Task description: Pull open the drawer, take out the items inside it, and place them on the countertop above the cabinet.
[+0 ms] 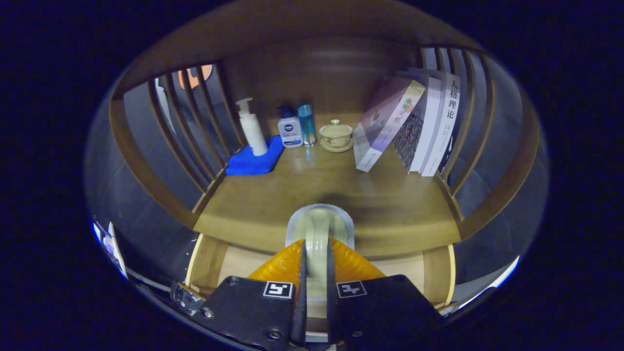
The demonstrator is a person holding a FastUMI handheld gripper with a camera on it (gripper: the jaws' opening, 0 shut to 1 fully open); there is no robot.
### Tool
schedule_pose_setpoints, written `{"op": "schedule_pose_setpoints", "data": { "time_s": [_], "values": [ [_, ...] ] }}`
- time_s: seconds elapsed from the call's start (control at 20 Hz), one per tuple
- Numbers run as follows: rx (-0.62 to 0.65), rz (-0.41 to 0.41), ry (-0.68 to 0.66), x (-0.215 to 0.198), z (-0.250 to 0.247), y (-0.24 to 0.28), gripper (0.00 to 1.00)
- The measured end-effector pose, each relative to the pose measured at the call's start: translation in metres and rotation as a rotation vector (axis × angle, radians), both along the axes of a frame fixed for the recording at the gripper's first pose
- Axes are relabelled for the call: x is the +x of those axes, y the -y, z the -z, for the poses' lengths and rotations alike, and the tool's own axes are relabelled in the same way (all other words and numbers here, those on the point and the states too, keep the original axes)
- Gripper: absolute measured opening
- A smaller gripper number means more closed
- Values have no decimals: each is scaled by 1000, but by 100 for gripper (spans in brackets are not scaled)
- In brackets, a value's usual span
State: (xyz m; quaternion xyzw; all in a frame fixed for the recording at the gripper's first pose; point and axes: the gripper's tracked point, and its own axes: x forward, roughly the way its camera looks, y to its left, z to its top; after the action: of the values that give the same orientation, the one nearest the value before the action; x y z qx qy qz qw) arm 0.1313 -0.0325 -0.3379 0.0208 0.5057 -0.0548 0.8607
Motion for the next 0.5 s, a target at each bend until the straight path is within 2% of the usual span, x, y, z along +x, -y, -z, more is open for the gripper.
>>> {"op": "schedule_pose_setpoints", "data": {
  "time_s": [0.5],
  "values": [
    [-13, 62, -59, 63, 36, 18, 20]
  ]
}}
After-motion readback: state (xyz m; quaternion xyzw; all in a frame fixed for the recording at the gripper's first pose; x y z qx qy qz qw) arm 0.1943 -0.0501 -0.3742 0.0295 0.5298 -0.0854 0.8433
